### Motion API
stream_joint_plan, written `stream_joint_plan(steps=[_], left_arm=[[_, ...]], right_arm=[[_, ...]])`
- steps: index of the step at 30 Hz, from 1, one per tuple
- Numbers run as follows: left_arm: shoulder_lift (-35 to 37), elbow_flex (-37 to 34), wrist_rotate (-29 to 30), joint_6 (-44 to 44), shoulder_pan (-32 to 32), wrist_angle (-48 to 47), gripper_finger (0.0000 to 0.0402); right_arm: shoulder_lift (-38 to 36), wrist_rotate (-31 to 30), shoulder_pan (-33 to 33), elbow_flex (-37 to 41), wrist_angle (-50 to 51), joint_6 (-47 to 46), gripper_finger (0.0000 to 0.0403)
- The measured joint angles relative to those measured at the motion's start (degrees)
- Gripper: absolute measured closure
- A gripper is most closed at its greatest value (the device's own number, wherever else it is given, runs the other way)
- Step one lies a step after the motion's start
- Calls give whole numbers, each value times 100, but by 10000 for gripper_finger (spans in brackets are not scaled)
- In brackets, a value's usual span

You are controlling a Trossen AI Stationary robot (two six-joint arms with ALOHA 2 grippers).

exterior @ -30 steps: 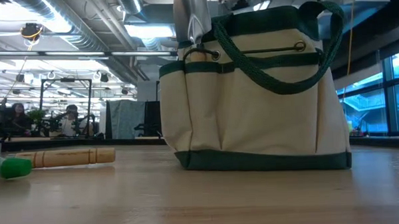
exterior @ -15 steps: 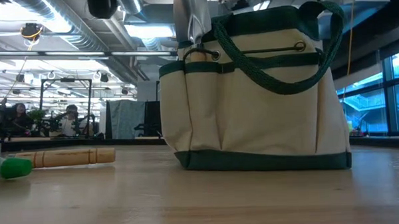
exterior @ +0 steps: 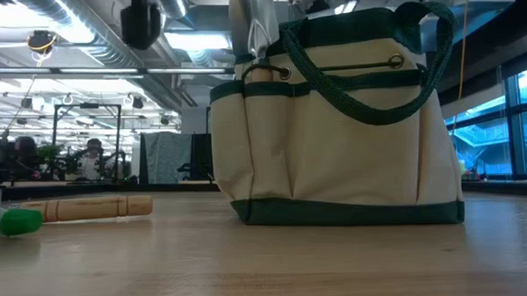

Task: Pick & Place Garden tools in Gardening bag
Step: Put the brown trowel into the green gardening bag

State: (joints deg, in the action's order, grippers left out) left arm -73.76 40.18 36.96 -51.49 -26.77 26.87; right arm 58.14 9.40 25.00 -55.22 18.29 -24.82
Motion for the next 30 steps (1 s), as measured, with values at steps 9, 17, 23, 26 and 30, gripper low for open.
stream_joint_plan(steps=[9, 17, 23, 26, 30], left_arm=[[0, 544, -268, -1472, 22, -2582, 400], [0, 910, -1853, -2468, -12, -4253, 400], [-2, 955, -3043, -2742, -56, -4970, 400], [-2, 955, -3362, -2745, -134, -5441, 400], [-2, 953, -3393, -2745, -397, -6338, 400]], right_arm=[[-1399, -167, -503, 157, 1496, 603, 402], [-2125, 449, -1100, 1046, 800, 267, 402], [-2252, 390, -1277, 1590, -167, -137, 402], [-2199, 21, -1275, 1702, -392, -309, 402], [-2047, -591, -1275, 1718, -472, -503, 402]])
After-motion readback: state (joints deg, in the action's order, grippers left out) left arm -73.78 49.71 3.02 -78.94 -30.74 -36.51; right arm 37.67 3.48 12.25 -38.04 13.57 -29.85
